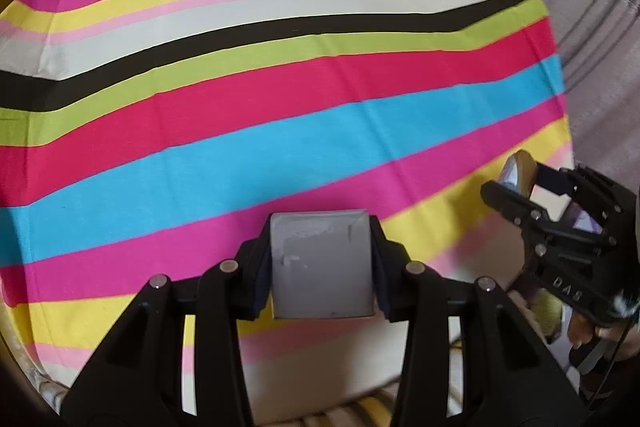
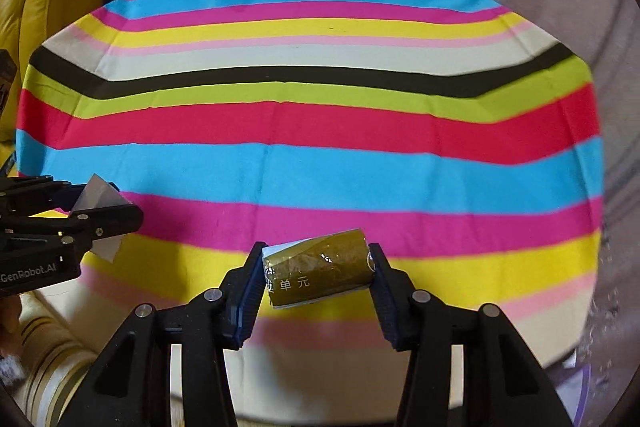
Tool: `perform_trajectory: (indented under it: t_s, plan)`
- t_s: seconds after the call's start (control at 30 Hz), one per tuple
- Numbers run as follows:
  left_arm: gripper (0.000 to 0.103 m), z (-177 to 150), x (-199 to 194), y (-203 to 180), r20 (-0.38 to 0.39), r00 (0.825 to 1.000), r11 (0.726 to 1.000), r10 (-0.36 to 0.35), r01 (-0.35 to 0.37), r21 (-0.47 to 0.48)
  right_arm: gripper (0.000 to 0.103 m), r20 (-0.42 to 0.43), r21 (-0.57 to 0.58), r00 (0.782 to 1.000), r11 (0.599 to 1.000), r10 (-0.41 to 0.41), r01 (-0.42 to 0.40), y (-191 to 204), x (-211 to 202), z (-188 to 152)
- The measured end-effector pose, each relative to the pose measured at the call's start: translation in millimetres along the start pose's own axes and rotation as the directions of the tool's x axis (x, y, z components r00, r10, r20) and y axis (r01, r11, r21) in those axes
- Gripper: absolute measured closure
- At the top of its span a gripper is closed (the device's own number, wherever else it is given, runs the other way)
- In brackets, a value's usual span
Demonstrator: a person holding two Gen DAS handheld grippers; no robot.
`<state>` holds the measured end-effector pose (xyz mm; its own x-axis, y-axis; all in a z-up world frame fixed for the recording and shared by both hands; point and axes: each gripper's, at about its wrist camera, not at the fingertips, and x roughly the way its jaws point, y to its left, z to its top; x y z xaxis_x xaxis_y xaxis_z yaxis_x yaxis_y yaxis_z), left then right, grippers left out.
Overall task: Organize objects
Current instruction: 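Carry the cube and gold cylinder into the purple-rimmed box and open both tools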
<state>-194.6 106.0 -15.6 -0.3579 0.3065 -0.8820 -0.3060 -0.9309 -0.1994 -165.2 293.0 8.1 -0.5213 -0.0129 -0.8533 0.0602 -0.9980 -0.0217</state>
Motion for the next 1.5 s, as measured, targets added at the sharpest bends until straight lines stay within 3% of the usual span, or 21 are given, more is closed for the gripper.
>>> perform_trajectory:
  t_s: [0.37, 0.7, 1.0, 1.5]
  plan:
    - [0.058, -23, -18, -81, -0.001, 0.995, 0.987, -0.098, 0.097, 0.125, 0.053, -0.008, 0.113, 0.995, 0.988, -0.103, 0.104, -34, -67, -60]
    - [0.058, -58, -24, -153, -0.061, 0.98, 0.954, -0.188, 0.197, 0.226, 0.053, -0.038, 0.213, 0.982, 0.958, -0.187, 0.191, -68, -118, -127]
    - [0.058, -81, -13, -207, -0.126, 0.968, 0.931, -0.216, 0.243, 0.274, 0.053, -0.048, 0.3, 0.971, 0.924, -0.234, 0.238, -98, -144, -168]
    - [0.058, -115, -13, -253, -0.187, 0.955, 0.913, -0.232, 0.28, 0.297, 0.053, -0.086, 0.388, 0.964, 0.883, -0.25, 0.264, -125, -159, -220]
